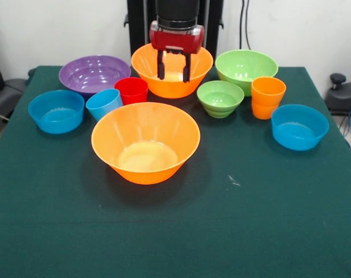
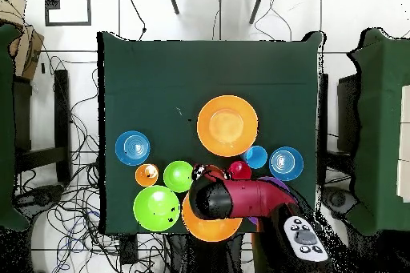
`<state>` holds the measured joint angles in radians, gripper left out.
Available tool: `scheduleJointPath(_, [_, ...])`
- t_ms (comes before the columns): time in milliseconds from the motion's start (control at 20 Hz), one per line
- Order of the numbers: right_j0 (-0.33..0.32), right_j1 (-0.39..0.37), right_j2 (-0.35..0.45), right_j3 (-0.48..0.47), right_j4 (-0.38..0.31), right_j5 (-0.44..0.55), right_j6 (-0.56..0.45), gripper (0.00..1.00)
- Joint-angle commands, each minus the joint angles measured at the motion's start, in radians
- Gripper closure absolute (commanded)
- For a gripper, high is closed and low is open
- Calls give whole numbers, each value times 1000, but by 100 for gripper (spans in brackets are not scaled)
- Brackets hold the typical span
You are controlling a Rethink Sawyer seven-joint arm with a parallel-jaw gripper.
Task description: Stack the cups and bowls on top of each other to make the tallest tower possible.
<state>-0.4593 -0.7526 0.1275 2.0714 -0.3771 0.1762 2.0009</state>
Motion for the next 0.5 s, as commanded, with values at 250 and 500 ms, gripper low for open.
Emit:
scheduleJointPath(250, [-51,-1,116,63,-80,-27,-9,0])
scheduleJointPath(500, [-54,30,104,47,-103,-50,-5,0])
